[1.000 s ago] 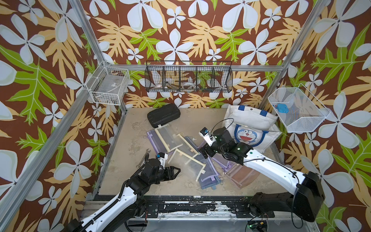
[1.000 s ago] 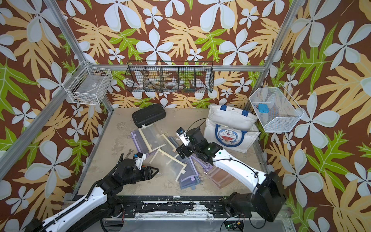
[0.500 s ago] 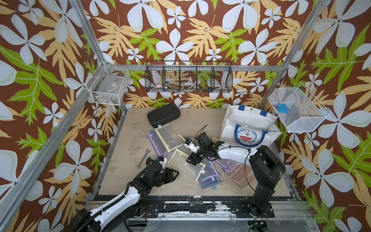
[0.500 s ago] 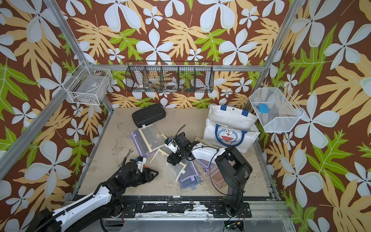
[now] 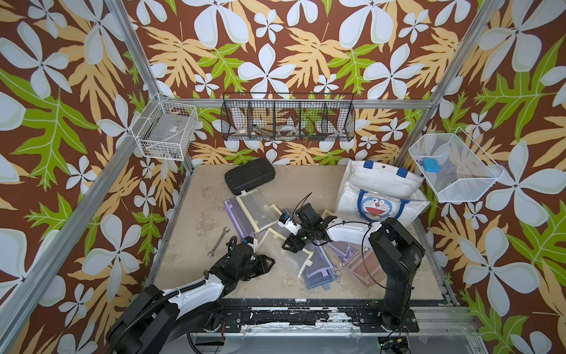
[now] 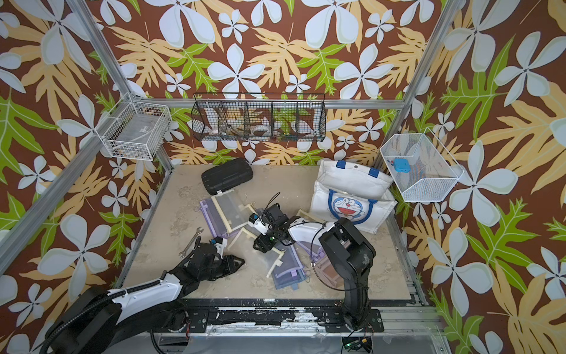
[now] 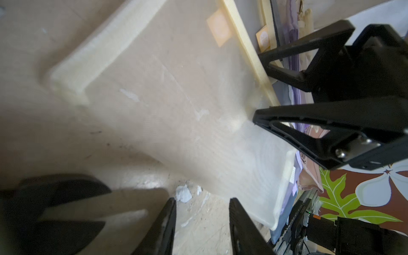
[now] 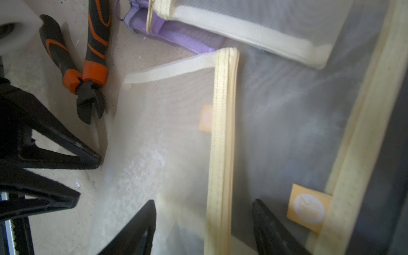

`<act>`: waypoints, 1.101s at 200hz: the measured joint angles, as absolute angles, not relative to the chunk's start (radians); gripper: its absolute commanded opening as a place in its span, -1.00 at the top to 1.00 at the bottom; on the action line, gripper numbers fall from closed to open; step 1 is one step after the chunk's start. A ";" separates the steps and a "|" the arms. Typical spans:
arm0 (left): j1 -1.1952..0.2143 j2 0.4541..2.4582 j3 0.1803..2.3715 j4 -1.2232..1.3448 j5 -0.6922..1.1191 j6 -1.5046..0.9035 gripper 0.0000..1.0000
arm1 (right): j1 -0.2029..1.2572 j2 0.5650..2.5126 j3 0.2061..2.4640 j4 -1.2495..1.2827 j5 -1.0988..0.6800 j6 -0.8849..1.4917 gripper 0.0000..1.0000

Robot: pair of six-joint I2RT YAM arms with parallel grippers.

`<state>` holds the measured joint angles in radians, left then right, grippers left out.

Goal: Put the pencil pouch into the canvas bag
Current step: Pick up the pencil case from the pencil case.

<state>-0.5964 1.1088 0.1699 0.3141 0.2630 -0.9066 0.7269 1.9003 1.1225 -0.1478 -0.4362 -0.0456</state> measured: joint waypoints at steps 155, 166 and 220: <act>-0.596 1.348 0.206 0.572 0.263 -0.910 0.39 | 0.727 1.814 1.028 -0.121 -0.525 -0.034 0.68; -0.596 1.340 0.202 0.569 0.263 -0.910 0.40 | 0.727 1.804 1.026 -0.121 -0.525 -0.033 0.79; -0.596 1.196 0.222 0.451 0.258 -0.883 0.36 | 0.727 1.683 1.010 -0.129 -0.492 -0.051 1.00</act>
<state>-0.5964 1.1957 0.2218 0.4511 0.2577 -0.8833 0.7269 1.6833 1.0096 -0.1287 -0.4919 -0.0505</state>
